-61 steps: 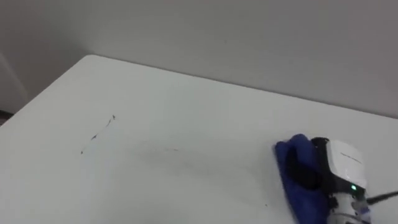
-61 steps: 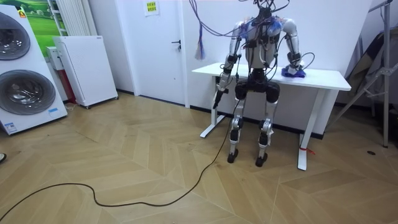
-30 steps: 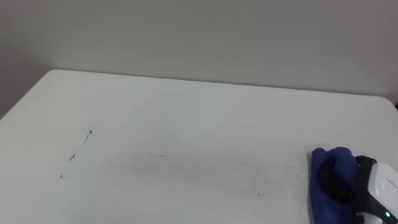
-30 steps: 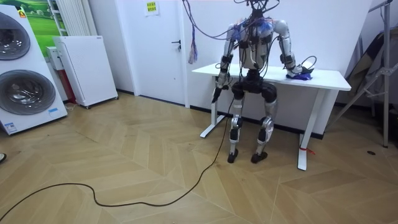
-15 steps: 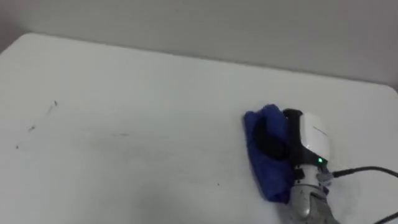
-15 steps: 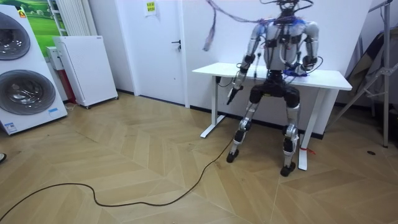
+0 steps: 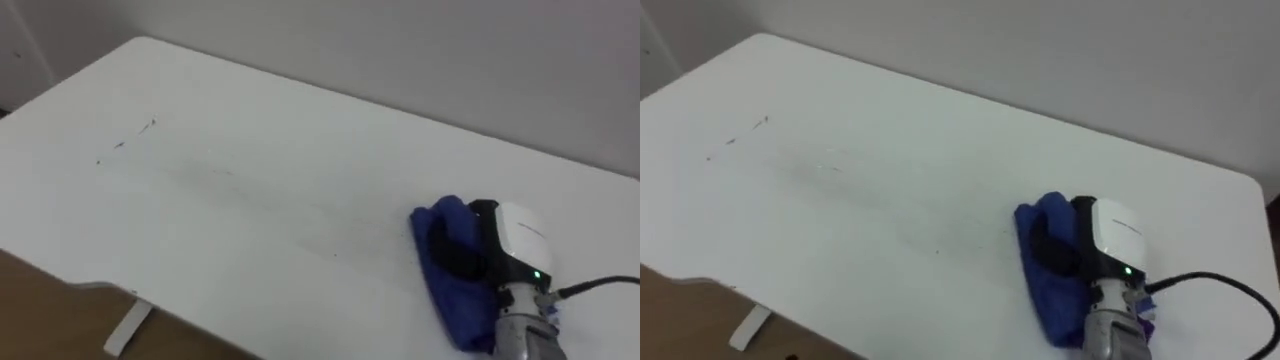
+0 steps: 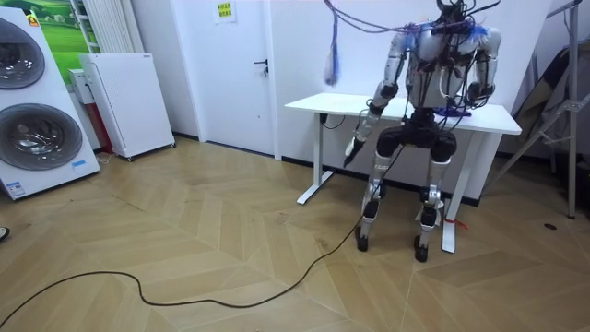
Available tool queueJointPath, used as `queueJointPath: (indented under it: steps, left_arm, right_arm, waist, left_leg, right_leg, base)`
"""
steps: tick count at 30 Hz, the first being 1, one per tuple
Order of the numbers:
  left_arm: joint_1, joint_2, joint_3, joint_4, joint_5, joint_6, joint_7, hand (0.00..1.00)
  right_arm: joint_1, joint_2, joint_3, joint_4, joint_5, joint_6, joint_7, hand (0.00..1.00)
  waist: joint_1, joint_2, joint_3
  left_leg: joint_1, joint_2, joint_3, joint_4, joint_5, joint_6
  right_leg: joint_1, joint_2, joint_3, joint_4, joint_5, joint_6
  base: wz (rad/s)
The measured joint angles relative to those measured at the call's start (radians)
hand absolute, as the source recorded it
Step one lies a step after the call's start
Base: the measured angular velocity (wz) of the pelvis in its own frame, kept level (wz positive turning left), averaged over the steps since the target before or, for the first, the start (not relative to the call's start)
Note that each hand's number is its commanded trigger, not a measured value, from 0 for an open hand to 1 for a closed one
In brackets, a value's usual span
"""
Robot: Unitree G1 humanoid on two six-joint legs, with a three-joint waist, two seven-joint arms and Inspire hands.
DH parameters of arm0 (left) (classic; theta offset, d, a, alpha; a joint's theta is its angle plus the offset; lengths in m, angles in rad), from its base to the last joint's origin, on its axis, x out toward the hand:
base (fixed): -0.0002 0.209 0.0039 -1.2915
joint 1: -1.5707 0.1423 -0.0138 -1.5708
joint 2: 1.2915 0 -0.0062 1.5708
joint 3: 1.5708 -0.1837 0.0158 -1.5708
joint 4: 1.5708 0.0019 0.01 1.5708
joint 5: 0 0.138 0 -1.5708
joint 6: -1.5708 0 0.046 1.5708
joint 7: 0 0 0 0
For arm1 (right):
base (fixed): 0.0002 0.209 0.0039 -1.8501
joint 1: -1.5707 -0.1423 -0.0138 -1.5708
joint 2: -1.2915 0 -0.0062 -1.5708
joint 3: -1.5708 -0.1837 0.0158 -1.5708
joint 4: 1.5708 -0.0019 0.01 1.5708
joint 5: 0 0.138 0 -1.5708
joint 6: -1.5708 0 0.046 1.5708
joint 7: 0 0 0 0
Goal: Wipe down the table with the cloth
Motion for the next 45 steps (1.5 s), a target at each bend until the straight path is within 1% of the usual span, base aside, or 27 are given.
queueJointPath:
  steps: [1,2,3,4,6,7,9,10,11,12,13,14,16,18,20,21,24,25,29,30,33,34,37,39,42,44,45]
  left_arm:
    - [0.006,0.003,0.014,0.001,-0.004,0.004,0.001,0.0]
    - [0.008,0.005,0.021,0.001,-0.006,0.004,0.001,0.0]
    - [0.017,0.012,0.023,0.0,-0.007,0.005,0.004,0.0]
    - [0.025,0.019,0.021,-0.007,-0.008,0.007,0.005,0.0]
    - [0.031,0.024,0.02,-0.023,-0.009,0.014,0.005,0.0]
    - [0.03,0.023,0.018,-0.033,-0.011,0.014,0.005,0.0]
    - [0.028,0.022,0.018,-0.053,-0.026,0.014,0.005,0.0]
    - [0.019,0.022,0.018,-0.062,-0.04,0.014,0.006,0.0]
    - [0.003,0.022,0.018,-0.064,-0.057,0.01,0.008,0.0]
    - [-0.005,0.022,0.018,-0.064,-0.071,0.006,0.01,0.0]
    - [-0.018,0.022,0.018,-0.064,-0.094,-0.006,0.011,0.0]
    - [-0.027,0.021,0.015,-0.064,-0.116,-0.016,0.011,0.0]
    - [-0.03,0.021,0.01,-0.064,-0.13,-0.03,0.011,0.0]
    - [-0.03,0.022,0.01,-0.064,-0.13,-0.031,0.011,0.0]
    - [-0.032,0.022,0.011,-0.064,-0.13,-0.033,0.012,0.0]
    - [-0.035,0.022,0.01,-0.065,-0.13,-0.034,0.011,0.0]
    - [-0.022,0.022,0.012,-0.066,-0.128,-0.034,0.01,0.0]
    - [-0.005,0.023,0.018,-0.071,-0.128,-0.034,0.01,0.0]
    - [0.046,0.039,0.03,-0.081,-0.128,-0.033,0.01,0.0]
    - [0.053,0.039,0.032,-0.081,-0.128,-0.031,0.01,0.0]
    - [0.079,0.039,0.032,-0.081,-0.129,-0.026,0.01,0.0]
    - [0.083,0.039,0.032,-0.081,-0.13,-0.026,0.01,0.0]
    - [0.08,0.038,0.033,-0.081,-0.13,-0.027,0.01,0.0]
    - [0.079,0.038,0.033,-0.081,-0.13,-0.027,0.009,0.0]
    - [0.055,0.034,0.033,-0.081,-0.15,-0.03,0.008,0.0]
    - [0.033,0.032,0.033,-0.081,-0.15,-0.052,0.003,0.0]
    - [0.03,0.032,0.033,-0.081,-0.15,-0.057,0.001,0.0]
  right_arm:
    - [-0.009,0.0,0.005,-0.014,-0.001,-0.008,0.0,1.0]
    - [-0.009,0.0,0.008,-0.019,-0.002,-0.011,0.0,1.0]
    - [-0.011,0.001,0.022,-0.022,-0.008,-0.017,0.0,1.0]
    - [-0.01,0.005,0.035,-0.023,-0.014,-0.022,-0.001,1.0]
    - [-0.006,0.006,0.056,-0.025,-0.014,-0.03,0.0,1.0]
    - [0.004,0.007,0.068,-0.045,-0.013,-0.029,0.008,1.0]
    - [0.013,0.013,0.073,-0.053,-0.013,-0.031,0.022,1.0]
    - [0.017,0.012,0.083,-0.056,-0.011,-0.034,0.025,0.52]
    - [0.027,0.013,0.089,-0.072,-0.005,-0.033,0.032,0.02]
    - [0.032,0.013,0.095,-0.08,-0.004,-0.031,0.034,0.0]
    - [0.04,0.013,0.104,-0.093,-0.004,-0.03,0.036,0.0]
    - [0.052,0.013,0.107,-0.106,-0.004,-0.03,0.039,0.0]
    - [0.057,0.014,0.111,-0.112,-0.004,-0.031,0.042,0.0]
    - [0.065,0.013,0.11,-0.112,-0.004,-0.031,0.043,0.0]
    - [0.053,0.014,0.108,-0.113,-0.005,-0.03,0.044,0.0]
    - [0.049,0.013,0.104,-0.111,-0.004,-0.031,0.044,0.0]
    - [0.052,0.012,0.101,-0.099,-0.005,-0.036,0.038,0.0]
    - [0.054,0.009,0.101,-0.096,-0.008,-0.039,0.031,0.0]
    - [0.07,0.0,0.1,-0.098,-0.012,-0.044,0.014,0.0]
    - [0.072,-0.002,0.1,-0.099,-0.011,-0.044,0.013,0.0]
    - [0.08,-0.01,0.1,-0.099,-0.005,-0.054,0.01,0.0]
    - [0.083,-0.011,0.098,-0.099,-0.004,-0.058,0.009,0.0]
    - [0.094,-0.009,0.087,-0.105,-0.006,-0.073,0.015,0.0]
    - [0.102,-0.009,0.085,-0.121,-0.008,-0.075,0.022,0.0]
    - [0.125,-0.009,0.072,-0.139,-0.009,-0.103,0.019,0.0]
    - [0.144,-0.009,0.06,-0.169,-0.01,-0.106,0.021,0.0]
    - [0.144,-0.01,0.059,-0.171,-0.009,-0.106,0.022,0.0]
  waist:
    - [0.006,0.019,-0.0027]
    - [0.007,0.025,-0.0038]
    - [0.012,0.037,-0.0052]
    - [0.006,0.039,-0.0063]
    - [-0.011,0.033,-0.008]
    - [-0.017,0.024,-0.0118]
    - [-0.031,0.007,-0.0111]
    - [-0.04,-0.001,-0.0129]
    - [-0.043,-0.009,-0.0154]
    - [-0.043,-0.015,-0.0142]
    - [-0.044,-0.024,-0.0089]
    - [-0.046,-0.032,-0.009]
    - [-0.047,-0.036,-0.0068]
    - [-0.053,-0.036,-0.0064]
    - [-0.054,-0.039,0.0046]
    - [-0.056,-0.041,0.0081]
    - [-0.06,-0.038,0.0064]
    - [-0.06,-0.034,0.0039]
    - [-0.06,-0.024,-0.0031]
    - [-0.061,-0.022,-0.004]
    - [-0.063,-0.015,-0.0102]
    - [-0.066,-0.015,-0.0103]
    - [-0.079,-0.018,-0.0102]
    - [-0.091,-0.02,-0.0103]
    - [-0.097,-0.022,-0.0087]
    - [-0.097,-0.025,-0.0085]
    - [-0.098,-0.026,-0.0081]
  left_leg:
    - [0.009,-0.008,0.001,-0.021,-0.006,0.008]
    - [0.011,-0.01,0.001,-0.024,-0.009,0.01]
    - [0.022,-0.015,0.001,-0.035,-0.014,0.018]
    - [0.032,-0.017,0.001,-0.045,-0.016,0.02]
    - [0.043,-0.018,0.0,-0.061,-0.015,0.019]
    - [0.047,-0.017,-0.001,-0.07,-0.015,0.019]
    - [0.055,-0.017,-0.003,-0.08,-0.015,0.019]
    - [0.061,-0.017,-0.008,-0.09,-0.015,0.019]
    - [0.063,-0.017,-0.014,-0.095,-0.015,0.019]
    - [0.066,-0.017,-0.016,-0.098,-0.015,0.02]
    - [0.078,-0.017,-0.016,-0.108,-0.013,0.022]
    - [0.082,-0.015,-0.016,-0.112,-0.019,0.023]
    - [0.096,-0.015,-0.016,-0.114,-0.027,0.025]
    - [0.112,-0.014,-0.014,-0.124,-0.03,0.026]
    - [0.112,-0.014,-0.012,-0.125,-0.031,0.026]
    - [0.111,-0.014,-0.012,-0.126,-0.031,0.026]
    - [0.116,-0.014,-0.012,-0.126,-0.032,0.026]
    - [0.118,-0.013,-0.012,-0.126,-0.034,0.027]
    - [0.124,-0.013,-0.012,-0.125,-0.038,0.028]
    - [0.126,-0.013,-0.012,-0.125,-0.038,0.028]
    - [0.13,-0.013,-0.013,-0.125,-0.038,0.028]
    - [0.132,-0.013,-0.015,-0.125,-0.038,0.028]
    - [0.135,-0.016,-0.031,-0.123,-0.038,0.028]
    - [0.135,-0.016,-0.033,-0.122,-0.038,0.028]
    - [0.136,-0.017,-0.033,-0.122,-0.038,0.029]
    - [0.135,-0.017,-0.031,-0.122,-0.038,0.029]
    - [0.135,-0.017,-0.031,-0.122,-0.038,0.029]
  right_leg:
    - [-0.001,0.0,0.006,-0.022,0.026,0.007]
    - [0.001,0.0,0.005,-0.035,0.037,0.008]
    - [0.005,0.001,0.003,-0.053,0.053,0.011]
    - [0.014,0.003,0.002,-0.07,0.064,0.01]
    - [0.022,0.009,0.004,-0.089,0.072,0.009]
    - [0.029,0.012,0.005,-0.101,0.075,0.007]
    - [0.034,0.015,0.006,-0.106,0.078,0.002]
    - [0.043,0.018,0.002,-0.12,0.079,0.001]
    - [0.051,0.021,0.001,-0.135,0.084,0.0]
    - [0.055,0.022,0.001,-0.14,0.087,0.0]
    - [0.064,0.024,-0.002,-0.146,0.089,-0.001]
    - [0.071,0.024,-0.015,-0.157,0.091,-0.001]
    - [0.079,0.024,-0.032,-0.164,0.091,0.0]
    - [0.093,0.024,-0.043,-0.172,0.09,0.001]
    - [0.092,0.024,-0.051,-0.175,0.09,0.001]
    - [0.091,0.024,-0.052,-0.177,0.09,0.001]
    - [0.102,0.025,-0.052,-0.188,0.092,0.003]
    - [0.105,0.025,-0.052,-0.191,0.094,0.003]
    - [0.113,0.025,-0.051,-0.193,0.094,0.004]
    - [0.115,0.025,-0.051,-0.193,0.094,0.004]
    - [0.121,0.024,-0.052,-0.193,0.094,0.005]
    - [0.126,0.024,-0.053,-0.194,0.093,0.006]
    - [0.141,0.024,-0.054,-0.201,0.091,0.01]
    - [0.143,0.025,-0.054,-0.202,0.089,0.013]
    - [0.143,0.025,-0.054,-0.203,0.09,0.011]
    - [0.14,0.025,-0.053,-0.2,0.091,0.01]
    - [0.139,0.025,-0.053,-0.2,0.091,0.01]
  base:
    - [-0.83]
    - [-0.81]
    - [-0.65]
    - [-0.53]
    - [-0.2]
    - [-0.05]
    - [0.02]
    - [0.05]
    - [0.0]
    - [-0.04]
    - [-0.09]
    - [-0.12]
    - [-0.17]
    - [-0.1]
    - [-0.05]
    - [0.0]
    - [0.0]
    - [0.0]
    - [0.0]
    - [0.0]
    - [0.01]
    - [0.05]
    - [0.13]
    - [0.04]
    - [0.0]
    - [0.0]
    - [-0.03]
